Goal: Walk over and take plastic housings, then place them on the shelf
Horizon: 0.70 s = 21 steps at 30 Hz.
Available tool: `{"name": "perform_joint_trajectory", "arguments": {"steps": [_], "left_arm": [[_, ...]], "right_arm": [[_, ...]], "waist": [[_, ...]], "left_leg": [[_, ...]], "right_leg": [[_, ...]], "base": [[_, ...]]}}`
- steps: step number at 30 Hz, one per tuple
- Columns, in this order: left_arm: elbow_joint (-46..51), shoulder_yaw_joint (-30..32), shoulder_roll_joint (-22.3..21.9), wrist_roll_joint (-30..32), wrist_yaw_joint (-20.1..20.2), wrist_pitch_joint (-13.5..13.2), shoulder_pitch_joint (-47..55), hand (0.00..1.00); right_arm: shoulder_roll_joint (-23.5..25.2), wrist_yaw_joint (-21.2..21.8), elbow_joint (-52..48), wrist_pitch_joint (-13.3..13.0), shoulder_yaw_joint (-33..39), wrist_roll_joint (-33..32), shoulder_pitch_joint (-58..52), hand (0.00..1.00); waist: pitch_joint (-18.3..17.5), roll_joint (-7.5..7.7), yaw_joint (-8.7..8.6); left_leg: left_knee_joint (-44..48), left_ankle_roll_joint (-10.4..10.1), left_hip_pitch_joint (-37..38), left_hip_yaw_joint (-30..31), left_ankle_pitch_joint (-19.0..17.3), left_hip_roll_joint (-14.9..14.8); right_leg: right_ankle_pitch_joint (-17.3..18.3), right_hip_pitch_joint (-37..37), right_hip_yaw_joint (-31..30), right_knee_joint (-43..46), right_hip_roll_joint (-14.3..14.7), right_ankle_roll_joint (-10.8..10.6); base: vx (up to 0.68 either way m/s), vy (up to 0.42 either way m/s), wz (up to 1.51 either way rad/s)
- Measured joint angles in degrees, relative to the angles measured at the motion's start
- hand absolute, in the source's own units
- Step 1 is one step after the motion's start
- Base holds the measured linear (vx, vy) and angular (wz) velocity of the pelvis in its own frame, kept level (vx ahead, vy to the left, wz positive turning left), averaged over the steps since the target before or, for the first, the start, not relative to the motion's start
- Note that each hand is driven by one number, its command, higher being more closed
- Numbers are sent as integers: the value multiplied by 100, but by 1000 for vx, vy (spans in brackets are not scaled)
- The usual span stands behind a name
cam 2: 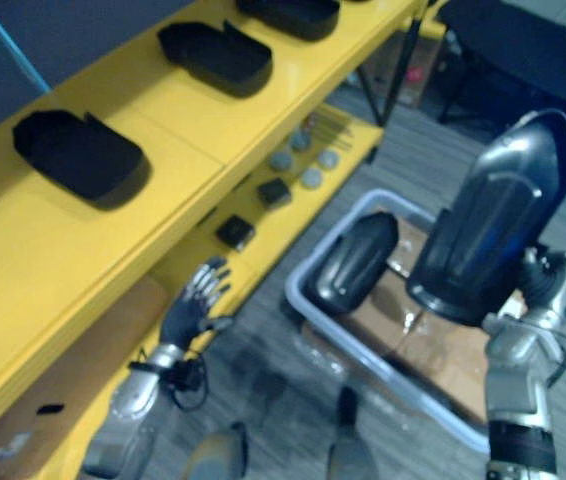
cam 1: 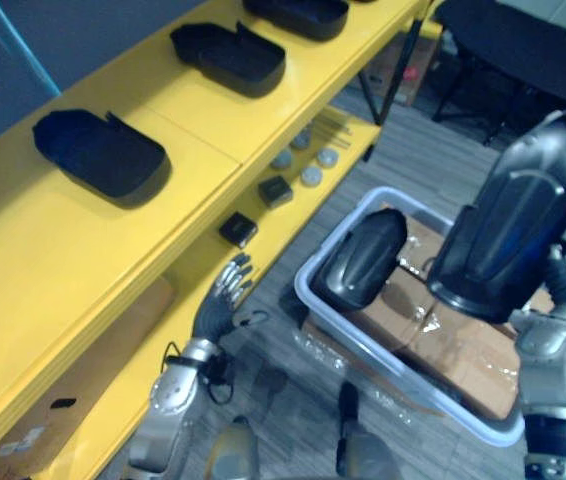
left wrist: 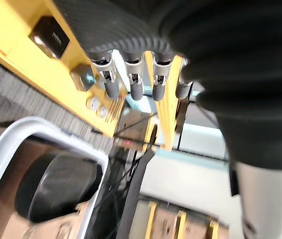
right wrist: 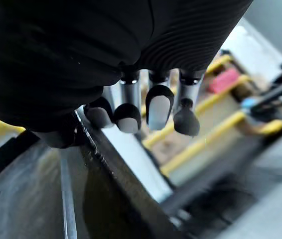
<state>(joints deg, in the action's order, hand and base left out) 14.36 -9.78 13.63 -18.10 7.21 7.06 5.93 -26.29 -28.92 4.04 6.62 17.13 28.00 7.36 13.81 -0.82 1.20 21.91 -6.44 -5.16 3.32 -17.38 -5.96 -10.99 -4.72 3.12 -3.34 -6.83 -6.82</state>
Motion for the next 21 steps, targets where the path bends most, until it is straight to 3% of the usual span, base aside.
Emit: {"name": "perform_joint_trajectory", "arguments": {"steps": [5, 8, 13, 18, 21], "left_arm": [[-746, -32, 275, -207, 208, 992, -608, 0], [-1239, -79, 407, -210, 208, 1357, -790, 0], [-1697, -337, 404, -170, 211, 1686, -828, 0], [-2138, -514, 399, -160, 207, 1746, -798, 0], [-2336, -703, 395, -165, 187, 1686, -807, 0]], "right_arm": [[-137, 33, -216, -987, -428, 211, 3, 100], [-240, 327, -325, -1375, -838, 215, 17, 100], [-243, 963, -327, -1651, -1390, 198, -14, 100], [-213, 1540, -221, -1930, -2080, 202, -326, 100], [-125, 1557, 128, -2030, -2334, 205, -467, 100]], "waist": [[-381, 1, -105], [-427, 27, -150], [-432, 54, -197], [-443, 77, -155], [-444, 77, -157]], "left_leg": [[-54, -5, 147, -121, 1, -16], [-160, -15, 255, -238, 30, -28], [-244, -29, 358, -255, 52, -31], [-394, -29, 418, -254, 118, -37], [-422, -26, 428, -255, 121, -34]], "right_leg": [[-23, 96, -78, -107, 7, 32], [-43, 118, -178, -108, 15, 52], [-39, 177, -186, -113, 16, 60], [-51, 171, -178, -113, 22, 43], [-53, 170, -178, -113, 20, 40]], "base": [[-22, -8, -11], [-24, -16, -18], [-2, -4, -1], [0, 0, 0], [10, 1, 0]]}}
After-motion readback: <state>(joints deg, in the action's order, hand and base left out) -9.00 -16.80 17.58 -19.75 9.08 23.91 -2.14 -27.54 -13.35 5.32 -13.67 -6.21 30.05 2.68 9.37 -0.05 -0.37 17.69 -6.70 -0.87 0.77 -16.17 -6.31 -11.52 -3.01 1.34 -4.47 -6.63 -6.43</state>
